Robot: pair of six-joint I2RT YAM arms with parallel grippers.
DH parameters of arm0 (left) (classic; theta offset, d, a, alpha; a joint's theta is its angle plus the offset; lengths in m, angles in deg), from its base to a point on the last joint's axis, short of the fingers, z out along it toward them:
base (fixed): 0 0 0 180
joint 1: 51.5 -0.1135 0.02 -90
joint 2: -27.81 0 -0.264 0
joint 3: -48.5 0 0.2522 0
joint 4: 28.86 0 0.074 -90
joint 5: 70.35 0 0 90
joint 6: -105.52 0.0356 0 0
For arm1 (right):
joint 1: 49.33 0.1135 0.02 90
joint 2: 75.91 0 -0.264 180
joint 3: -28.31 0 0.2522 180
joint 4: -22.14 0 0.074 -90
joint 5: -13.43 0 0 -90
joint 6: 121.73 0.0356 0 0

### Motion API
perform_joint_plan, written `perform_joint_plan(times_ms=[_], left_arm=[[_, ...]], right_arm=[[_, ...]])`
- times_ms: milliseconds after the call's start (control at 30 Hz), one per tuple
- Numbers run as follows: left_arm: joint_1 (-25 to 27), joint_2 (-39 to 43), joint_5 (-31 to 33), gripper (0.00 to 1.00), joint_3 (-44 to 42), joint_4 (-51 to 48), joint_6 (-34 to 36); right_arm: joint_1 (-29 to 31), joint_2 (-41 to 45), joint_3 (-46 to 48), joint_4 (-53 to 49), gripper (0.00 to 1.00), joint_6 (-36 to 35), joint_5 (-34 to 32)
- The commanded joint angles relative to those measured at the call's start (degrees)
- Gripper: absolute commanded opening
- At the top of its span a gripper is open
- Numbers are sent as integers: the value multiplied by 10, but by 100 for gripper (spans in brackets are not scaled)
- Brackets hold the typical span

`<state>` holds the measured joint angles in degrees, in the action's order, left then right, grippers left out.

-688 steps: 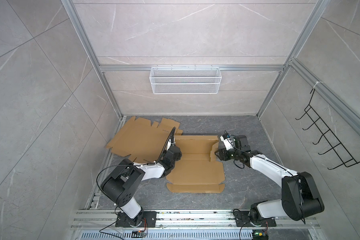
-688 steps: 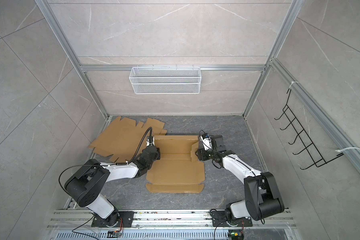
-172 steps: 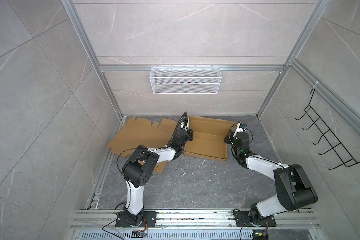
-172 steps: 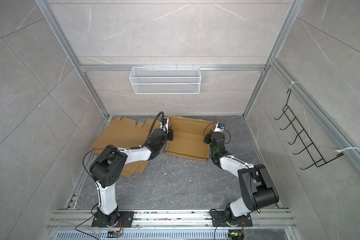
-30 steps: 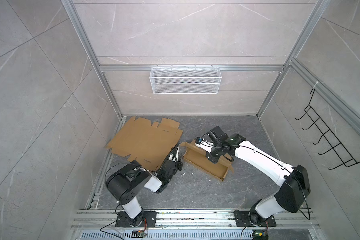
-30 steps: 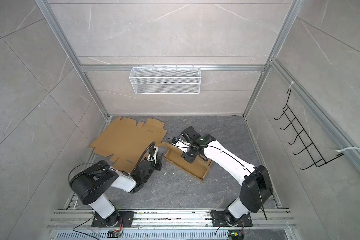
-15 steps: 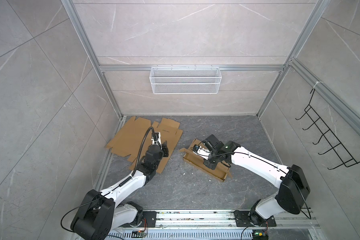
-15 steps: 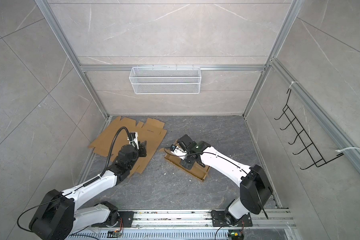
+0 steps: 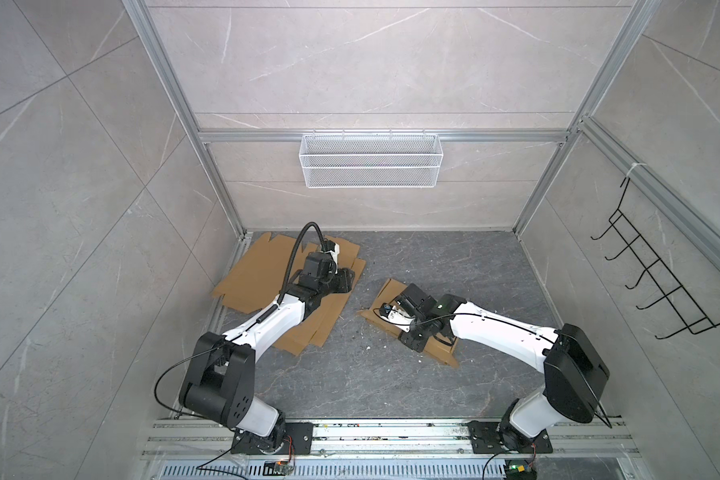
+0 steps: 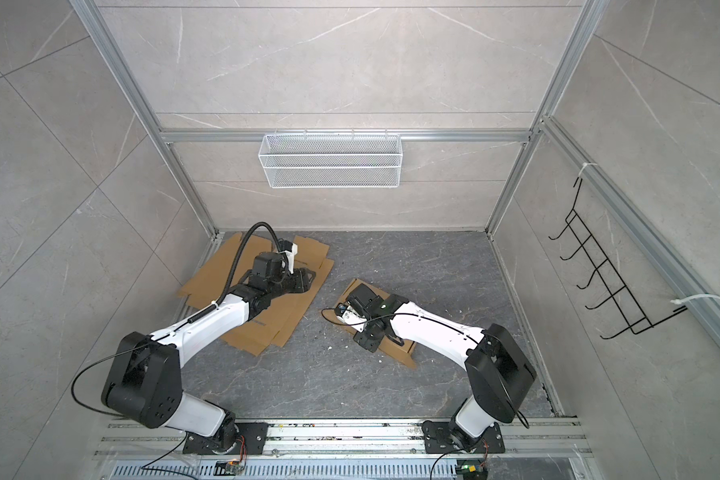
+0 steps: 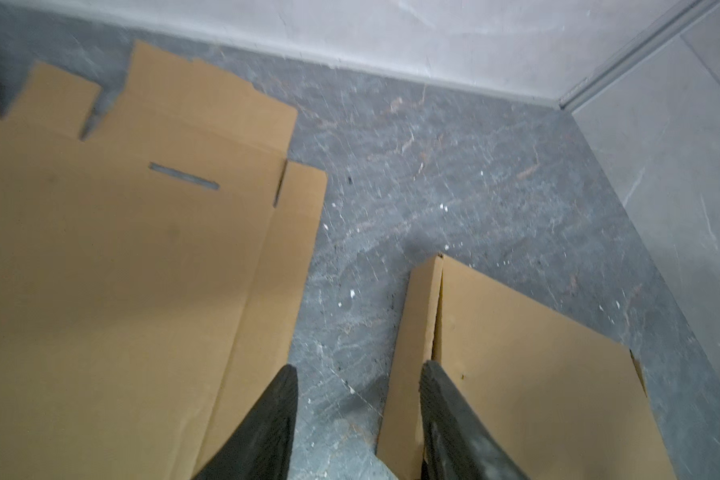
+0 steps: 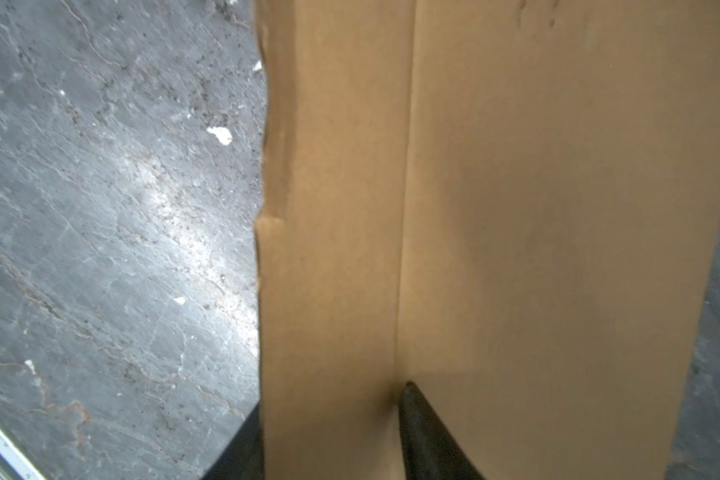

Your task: Fold the paper box

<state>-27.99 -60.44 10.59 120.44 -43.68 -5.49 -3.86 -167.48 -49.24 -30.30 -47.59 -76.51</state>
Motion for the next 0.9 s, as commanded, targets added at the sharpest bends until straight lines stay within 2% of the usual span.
perform_joint_plan(times_ms=[0, 333, 500, 567, 633, 667, 700, 733, 767, 867], left_arm=[[0, -31, -91, 53, 39, -32, 6], [3, -125, -202, 64, 77, -39, 4], [6, -133, -210, 66, 72, -20, -3], [6, -123, -194, 66, 67, -20, 6], [6, -106, -171, 66, 60, -19, 17], [6, -98, -157, 67, 54, -15, 22], [6, -89, -144, 67, 48, -12, 26], [6, -80, -132, 67, 42, -8, 31], [6, -73, -120, 68, 38, -6, 36], [5, -62, -101, 69, 30, -2, 40]], right_arm=[[1, 0, 15, 21, 52, 27, 43], [-22, 96, 44, 42, 62, 71, 74], [-44, 142, 58, 50, 63, 101, 54], [-48, 180, 67, 68, 64, 126, 4], [-48, 222, 81, 86, 68, 170, -98], [-48, 243, 93, 95, 73, 214, -175], [-51, 260, 102, 95, 83, 271, -234], [-53, 270, 106, 73, 99, 336, -288], [-58, 273, 107, 48, 100, 374, -316], [-84, 275, 106, 1, 100, 411, -289]])
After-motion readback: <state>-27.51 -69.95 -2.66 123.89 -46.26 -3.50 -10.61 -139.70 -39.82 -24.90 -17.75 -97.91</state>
